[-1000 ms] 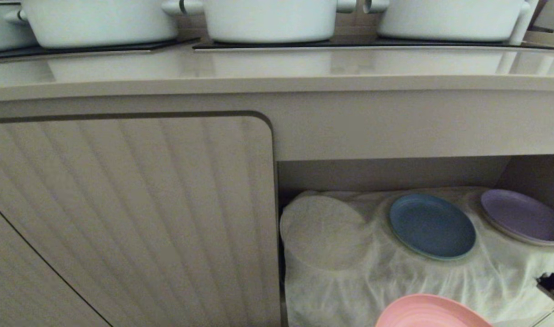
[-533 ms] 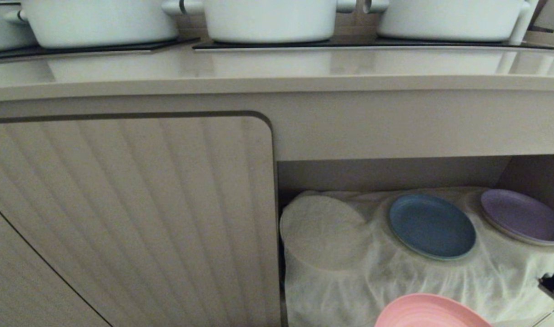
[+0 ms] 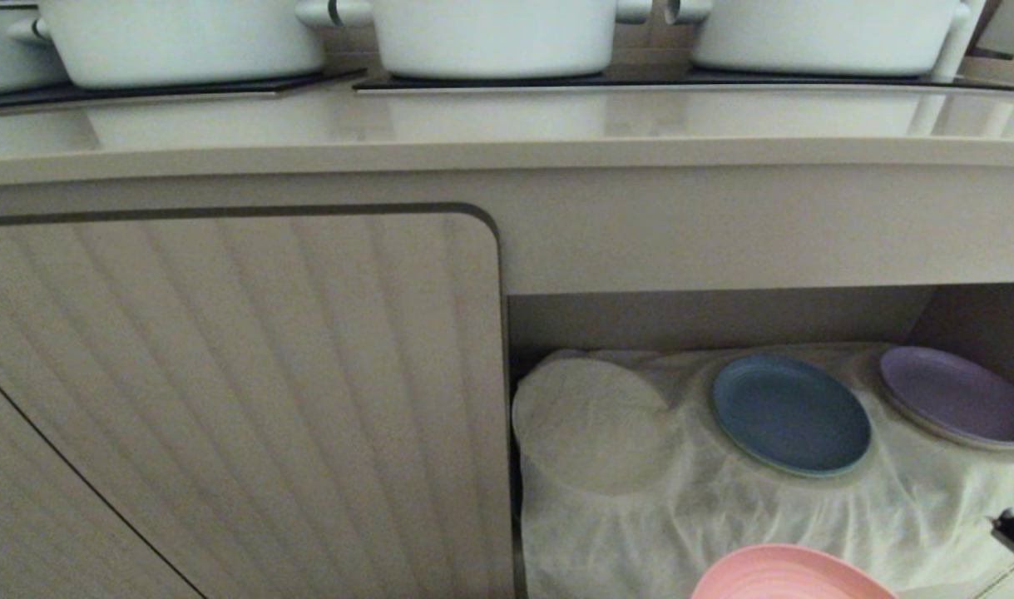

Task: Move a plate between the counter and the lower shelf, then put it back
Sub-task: Put the plate

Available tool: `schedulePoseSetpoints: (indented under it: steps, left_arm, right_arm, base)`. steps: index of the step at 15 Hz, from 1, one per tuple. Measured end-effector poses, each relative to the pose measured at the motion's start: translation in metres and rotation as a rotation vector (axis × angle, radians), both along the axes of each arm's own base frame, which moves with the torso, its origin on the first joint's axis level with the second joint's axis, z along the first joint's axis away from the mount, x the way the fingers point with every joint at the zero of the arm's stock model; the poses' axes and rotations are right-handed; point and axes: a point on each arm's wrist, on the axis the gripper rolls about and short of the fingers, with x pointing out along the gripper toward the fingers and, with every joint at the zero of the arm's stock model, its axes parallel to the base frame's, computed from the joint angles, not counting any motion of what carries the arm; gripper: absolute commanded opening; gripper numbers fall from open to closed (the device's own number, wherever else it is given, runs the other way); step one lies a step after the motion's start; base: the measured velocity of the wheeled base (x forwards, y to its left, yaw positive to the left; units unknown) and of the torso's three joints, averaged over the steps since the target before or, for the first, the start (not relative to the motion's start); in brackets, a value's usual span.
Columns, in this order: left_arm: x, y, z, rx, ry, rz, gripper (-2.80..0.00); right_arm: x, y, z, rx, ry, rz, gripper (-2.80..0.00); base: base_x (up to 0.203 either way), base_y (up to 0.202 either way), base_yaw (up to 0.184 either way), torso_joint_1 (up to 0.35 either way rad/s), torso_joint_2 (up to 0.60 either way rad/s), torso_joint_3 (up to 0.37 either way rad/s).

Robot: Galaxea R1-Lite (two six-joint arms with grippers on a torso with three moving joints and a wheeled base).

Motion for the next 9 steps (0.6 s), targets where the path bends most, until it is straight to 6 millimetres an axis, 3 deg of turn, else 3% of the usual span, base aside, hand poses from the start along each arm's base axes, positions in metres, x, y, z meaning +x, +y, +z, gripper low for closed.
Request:
schedulePoseSetpoints:
  steps: [9]
  left_arm:
    - [0.0000, 0.0000, 0.0000, 0.003, 0.000, 0.000, -2.80]
  right_arm:
    - [-0.0023, -0.0005, -0.0006, -0.002, -0.003, 0.002, -2.80]
  base:
    - [0.000, 0.000, 0.000, 0.000, 0.00, 0.000]
